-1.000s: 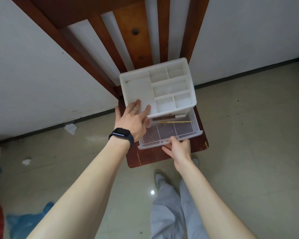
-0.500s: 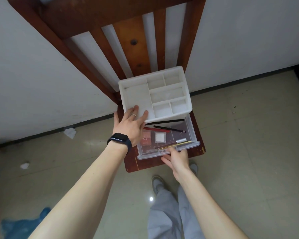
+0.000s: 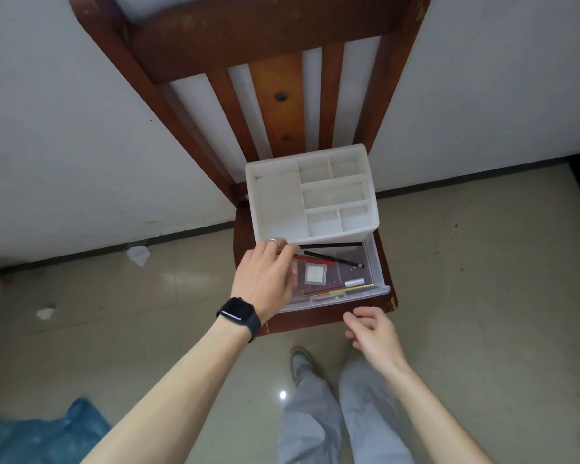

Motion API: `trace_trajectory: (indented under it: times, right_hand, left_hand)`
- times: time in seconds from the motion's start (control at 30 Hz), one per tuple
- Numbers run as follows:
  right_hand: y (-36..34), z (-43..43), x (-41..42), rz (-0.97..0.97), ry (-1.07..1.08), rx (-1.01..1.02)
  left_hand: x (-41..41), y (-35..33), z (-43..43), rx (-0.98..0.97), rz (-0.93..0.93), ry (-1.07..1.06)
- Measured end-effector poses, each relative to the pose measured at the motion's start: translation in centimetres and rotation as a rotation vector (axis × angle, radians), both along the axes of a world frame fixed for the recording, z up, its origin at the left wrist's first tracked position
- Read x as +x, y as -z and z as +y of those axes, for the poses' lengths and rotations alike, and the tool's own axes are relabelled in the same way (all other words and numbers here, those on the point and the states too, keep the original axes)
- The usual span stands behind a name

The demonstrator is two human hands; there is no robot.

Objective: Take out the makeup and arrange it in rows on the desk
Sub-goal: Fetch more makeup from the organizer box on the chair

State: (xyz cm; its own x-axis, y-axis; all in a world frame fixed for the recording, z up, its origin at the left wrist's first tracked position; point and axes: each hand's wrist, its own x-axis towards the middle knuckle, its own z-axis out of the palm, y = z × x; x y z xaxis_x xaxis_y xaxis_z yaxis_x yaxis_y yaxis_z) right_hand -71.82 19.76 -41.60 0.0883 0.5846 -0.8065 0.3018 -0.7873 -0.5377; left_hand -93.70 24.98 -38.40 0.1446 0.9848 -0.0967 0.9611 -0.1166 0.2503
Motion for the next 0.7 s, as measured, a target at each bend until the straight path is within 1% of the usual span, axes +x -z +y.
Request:
trace_trajectory:
  times: [0.07,0.13,0.2,0.27,0.37,0.47,0.57,0.7]
  right_hand:
    - [-1.1,0.0,0.3,-0.103,-0.16,0.117]
    - [-2.0,0.8,-0.1,-0.189,-0.286,0.263]
    - [-2.1,2.3,-1.0,-0.273,-0.415,0.404]
    - [-1.2,3.8,-2.3,-0.372,-0.555,0.467]
    - [0.6,5.5,-4.2,-0.596,-0.734,0.436]
    - [1.9,6.6,-6.3,-0.737,-0.772,0.359]
    - [2.6,7.2,-8.0,-0.787,-0.745,0.3]
    - [2.9,7.6,-8.8,-0.774,-0.681,0.229]
  left_hand:
    - [0.6,0.4,-1.7,-0.096,0.036,0.03]
    - [1.2,1.4,-2.2,-0.23,0.127,0.04]
    - [1.5,2.9,-2.1,-0.262,0.194,0.04]
    - [1.7,4.1,-1.8,-0.264,0.236,0.008]
    - [2.0,5.0,-1.4,-0.23,0.259,-0.028]
    - [2.2,6.0,-1.1,-0.179,0.254,-0.038]
    - [2.1,6.7,-1.1,-0.132,0.249,-0.065]
    - [1.6,7.3,-1.4,-0.067,0.239,-0.042]
